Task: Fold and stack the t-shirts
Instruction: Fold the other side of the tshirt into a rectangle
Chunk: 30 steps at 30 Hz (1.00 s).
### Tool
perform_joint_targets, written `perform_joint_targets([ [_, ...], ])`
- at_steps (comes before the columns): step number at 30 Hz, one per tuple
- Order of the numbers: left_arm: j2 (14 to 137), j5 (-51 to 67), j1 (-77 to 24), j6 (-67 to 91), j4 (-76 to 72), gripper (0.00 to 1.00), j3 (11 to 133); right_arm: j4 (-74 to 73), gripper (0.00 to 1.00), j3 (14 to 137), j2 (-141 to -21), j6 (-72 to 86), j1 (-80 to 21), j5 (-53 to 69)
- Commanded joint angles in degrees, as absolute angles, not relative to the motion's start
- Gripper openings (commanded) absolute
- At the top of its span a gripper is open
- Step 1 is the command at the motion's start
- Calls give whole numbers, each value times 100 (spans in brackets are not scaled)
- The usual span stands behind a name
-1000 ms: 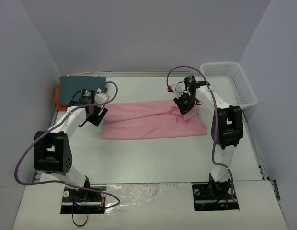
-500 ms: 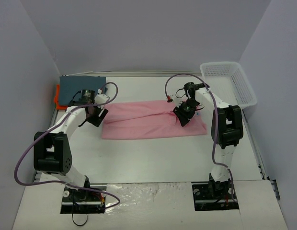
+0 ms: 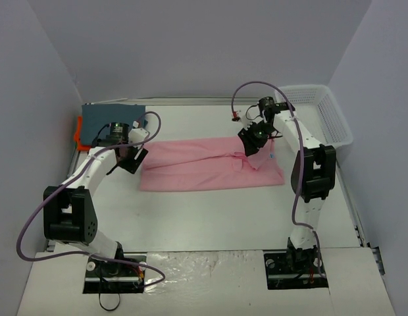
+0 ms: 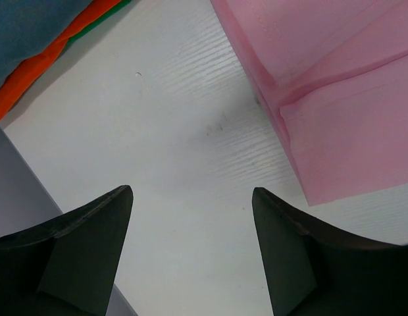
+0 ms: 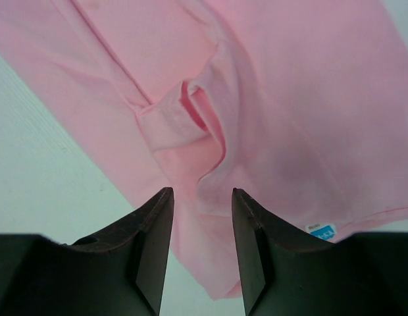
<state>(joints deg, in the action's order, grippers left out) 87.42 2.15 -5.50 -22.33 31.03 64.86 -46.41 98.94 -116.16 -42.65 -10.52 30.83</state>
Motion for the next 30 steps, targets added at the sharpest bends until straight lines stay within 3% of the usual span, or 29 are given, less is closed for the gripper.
perform_joint_targets([
  [1, 8499, 246, -519, -2241, 3182, 72, 6548, -4685, 37, 10353, -11873, -4044, -1020, 3313],
  [13, 8640, 167, -519, -2215, 3076, 72, 6513, -4605, 25, 11373, -12893, -3718, -1072, 3164],
  [30, 8684, 220, -519, -2180, 3015, 72, 6381, -4474, 22, 9888, -12753, -4096, -1450, 3120],
])
